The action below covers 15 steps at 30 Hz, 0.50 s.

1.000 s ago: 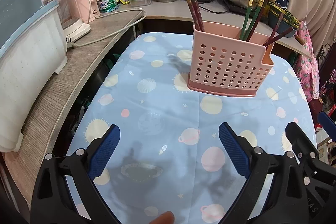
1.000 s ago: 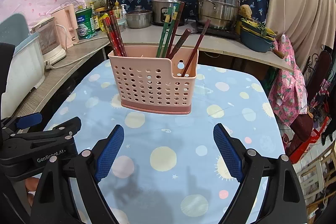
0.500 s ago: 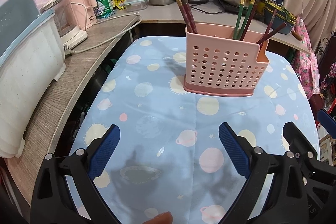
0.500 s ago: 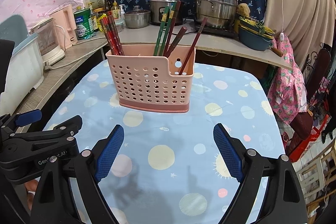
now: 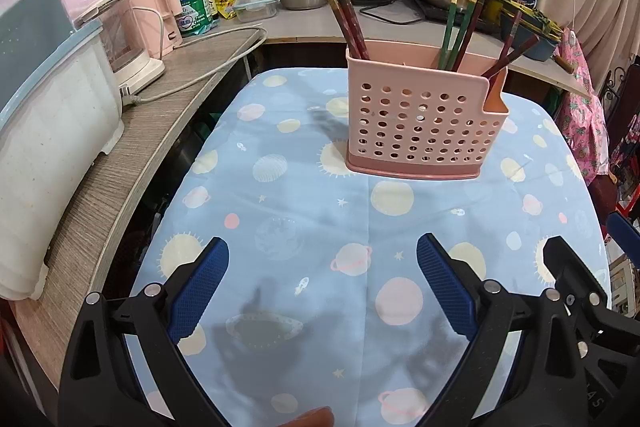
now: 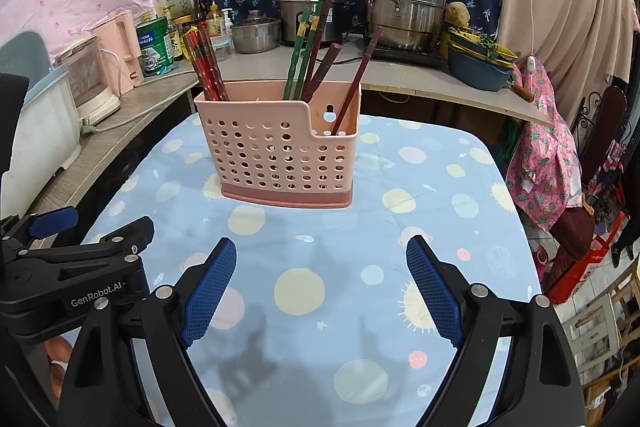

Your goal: Organize utensils

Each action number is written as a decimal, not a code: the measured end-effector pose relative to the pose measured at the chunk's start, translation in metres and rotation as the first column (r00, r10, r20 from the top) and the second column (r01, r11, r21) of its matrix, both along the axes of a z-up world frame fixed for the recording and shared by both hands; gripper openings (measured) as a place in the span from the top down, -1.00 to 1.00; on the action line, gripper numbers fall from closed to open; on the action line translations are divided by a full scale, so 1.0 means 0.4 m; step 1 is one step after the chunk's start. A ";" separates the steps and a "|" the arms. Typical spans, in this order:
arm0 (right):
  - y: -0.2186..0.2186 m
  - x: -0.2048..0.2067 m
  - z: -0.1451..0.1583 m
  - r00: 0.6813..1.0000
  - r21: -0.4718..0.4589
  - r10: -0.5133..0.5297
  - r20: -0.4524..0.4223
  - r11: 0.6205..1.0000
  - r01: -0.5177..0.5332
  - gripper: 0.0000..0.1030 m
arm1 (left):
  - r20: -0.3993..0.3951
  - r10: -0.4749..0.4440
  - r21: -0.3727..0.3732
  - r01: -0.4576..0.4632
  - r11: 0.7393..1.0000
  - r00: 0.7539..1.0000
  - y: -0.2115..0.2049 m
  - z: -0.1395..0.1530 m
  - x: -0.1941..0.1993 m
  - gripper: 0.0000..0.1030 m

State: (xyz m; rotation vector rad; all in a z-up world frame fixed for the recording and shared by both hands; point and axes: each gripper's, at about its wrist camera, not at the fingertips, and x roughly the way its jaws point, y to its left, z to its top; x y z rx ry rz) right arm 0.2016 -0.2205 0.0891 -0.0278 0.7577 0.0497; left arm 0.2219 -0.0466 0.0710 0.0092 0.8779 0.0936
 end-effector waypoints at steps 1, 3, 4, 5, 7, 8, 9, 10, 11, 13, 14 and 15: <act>0.000 0.000 0.000 1.000 0.000 0.000 0.001 1.000 0.000 -0.62 | 0.000 -0.001 0.001 0.001 1.000 1.000 -0.002 0.000 -0.001 -0.76; -0.003 -0.004 -0.003 1.000 0.002 -0.001 0.000 1.000 0.001 -0.62 | 0.002 -0.003 0.003 0.003 1.000 1.000 -0.005 0.001 -0.003 -0.76; -0.004 -0.004 -0.005 1.000 0.003 -0.001 -0.001 1.000 0.001 -0.62 | 0.002 -0.004 0.005 0.004 1.000 1.000 -0.006 0.001 -0.004 -0.76; -0.005 -0.003 -0.005 1.000 0.003 -0.001 -0.001 1.000 0.001 -0.62 | 0.002 -0.005 0.005 0.005 1.000 1.000 -0.007 0.001 -0.004 -0.76; -0.004 -0.004 -0.004 1.000 0.003 -0.001 0.000 1.000 0.001 -0.62 | 0.002 -0.004 0.006 0.004 1.000 1.000 -0.008 0.002 -0.004 -0.76; -0.005 -0.004 -0.005 1.000 0.003 -0.001 0.000 1.000 0.001 -0.62 | 0.002 -0.003 0.007 0.003 1.000 1.000 -0.008 0.002 -0.004 -0.76; -0.005 -0.004 -0.005 1.000 0.005 0.000 0.000 1.000 0.000 -0.62 | 0.002 -0.004 0.007 0.004 1.000 1.000 -0.008 0.002 -0.004 -0.76; -0.005 -0.004 -0.006 1.000 0.005 0.000 0.000 1.000 0.000 -0.62 | 0.001 -0.004 0.007 0.004 1.000 1.000 -0.008 0.002 -0.004 -0.76; -0.005 -0.004 -0.008 1.000 0.005 0.000 0.001 1.000 0.000 -0.62 | 0.002 -0.004 0.007 0.004 1.000 1.000 -0.008 0.002 -0.004 -0.76; -0.005 -0.005 -0.008 1.000 0.006 0.000 0.000 1.000 0.000 -0.62 | 0.002 -0.004 0.008 0.004 1.000 1.000 -0.008 0.001 -0.004 -0.76; -0.005 -0.005 -0.009 1.000 0.006 0.000 0.000 1.000 0.000 -0.62 | 0.001 -0.003 0.006 0.003 1.000 1.000 -0.007 0.001 -0.003 -0.76; -0.005 -0.005 -0.009 1.000 0.006 0.000 0.000 1.000 0.000 -0.62 | 0.000 -0.002 0.007 0.002 1.000 1.000 -0.007 0.002 -0.004 -0.76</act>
